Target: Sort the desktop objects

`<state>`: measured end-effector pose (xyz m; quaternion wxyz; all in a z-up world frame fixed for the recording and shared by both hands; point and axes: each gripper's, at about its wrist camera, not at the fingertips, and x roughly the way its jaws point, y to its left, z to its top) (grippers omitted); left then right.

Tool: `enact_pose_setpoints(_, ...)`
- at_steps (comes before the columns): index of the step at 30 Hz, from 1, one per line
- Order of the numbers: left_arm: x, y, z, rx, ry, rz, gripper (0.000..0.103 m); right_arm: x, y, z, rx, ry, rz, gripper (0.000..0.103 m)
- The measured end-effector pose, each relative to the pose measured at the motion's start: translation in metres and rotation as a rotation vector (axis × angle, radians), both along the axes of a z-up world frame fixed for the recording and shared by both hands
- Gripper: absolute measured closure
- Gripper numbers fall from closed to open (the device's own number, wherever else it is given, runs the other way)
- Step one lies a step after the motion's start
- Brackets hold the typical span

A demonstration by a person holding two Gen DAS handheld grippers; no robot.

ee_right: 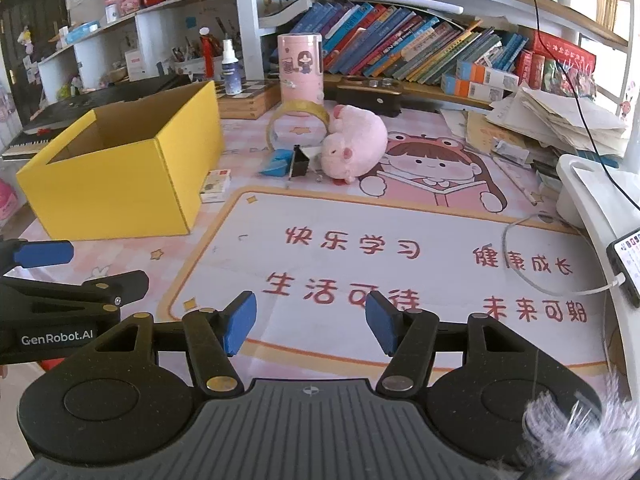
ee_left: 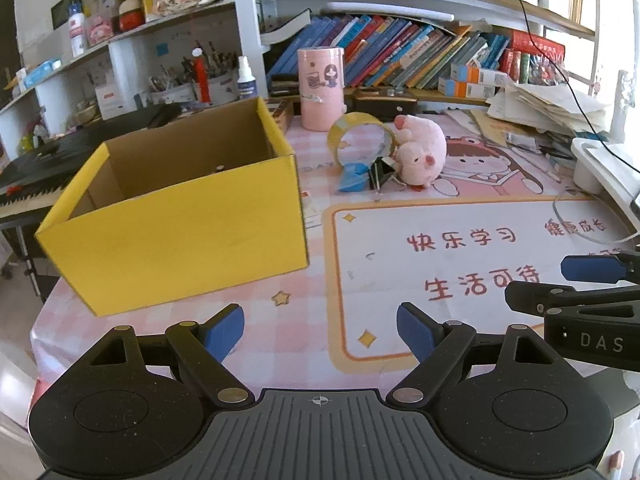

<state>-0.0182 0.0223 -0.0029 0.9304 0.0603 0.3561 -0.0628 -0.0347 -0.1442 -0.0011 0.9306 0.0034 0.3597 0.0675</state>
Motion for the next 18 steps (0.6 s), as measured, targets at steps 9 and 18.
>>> enact_pose_setpoints(9, 0.025, -0.032, -0.002, 0.009, 0.012, -0.011, 0.017, 0.031, -0.030, -0.002, 0.009, 0.017, 0.004, 0.044)
enact_pose_setpoints(18, 0.053, -0.065, -0.005, 0.005, 0.025, 0.001, 0.017, 0.067, -0.062, -0.004, 0.008, 0.029, 0.036, 0.044)
